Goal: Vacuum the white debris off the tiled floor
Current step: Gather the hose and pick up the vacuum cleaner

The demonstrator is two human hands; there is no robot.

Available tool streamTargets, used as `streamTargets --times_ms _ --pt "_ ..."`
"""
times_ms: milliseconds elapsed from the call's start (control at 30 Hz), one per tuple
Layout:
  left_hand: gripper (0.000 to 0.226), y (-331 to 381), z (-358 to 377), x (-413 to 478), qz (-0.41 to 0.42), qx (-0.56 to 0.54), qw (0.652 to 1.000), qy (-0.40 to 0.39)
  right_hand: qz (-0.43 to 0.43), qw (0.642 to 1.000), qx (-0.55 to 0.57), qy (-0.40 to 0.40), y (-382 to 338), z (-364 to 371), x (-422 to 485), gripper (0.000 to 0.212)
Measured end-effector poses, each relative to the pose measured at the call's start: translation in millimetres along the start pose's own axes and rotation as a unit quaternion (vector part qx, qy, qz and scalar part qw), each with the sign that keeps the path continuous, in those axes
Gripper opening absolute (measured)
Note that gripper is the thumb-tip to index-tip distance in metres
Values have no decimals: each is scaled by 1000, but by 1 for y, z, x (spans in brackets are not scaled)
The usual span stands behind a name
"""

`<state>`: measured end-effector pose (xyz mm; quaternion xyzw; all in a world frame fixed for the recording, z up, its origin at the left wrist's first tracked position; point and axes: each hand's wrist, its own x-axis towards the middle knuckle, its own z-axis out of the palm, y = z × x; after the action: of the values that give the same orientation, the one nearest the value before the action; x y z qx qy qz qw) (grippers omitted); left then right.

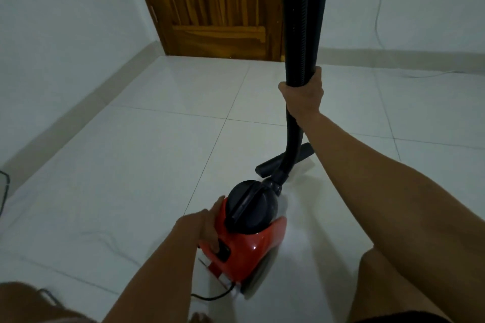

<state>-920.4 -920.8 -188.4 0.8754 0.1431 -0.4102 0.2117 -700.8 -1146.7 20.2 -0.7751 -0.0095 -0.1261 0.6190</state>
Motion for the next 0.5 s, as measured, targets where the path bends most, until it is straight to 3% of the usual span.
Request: streamTargets --times_ms 167,500 --pt "164 2 5 -3 97 -18 991 85 2 1000 2 -16 1 7 1 50" --pt "154 14 2 -35 41 65 991 110 -6 1000 0 -10 1 19 -1 52"
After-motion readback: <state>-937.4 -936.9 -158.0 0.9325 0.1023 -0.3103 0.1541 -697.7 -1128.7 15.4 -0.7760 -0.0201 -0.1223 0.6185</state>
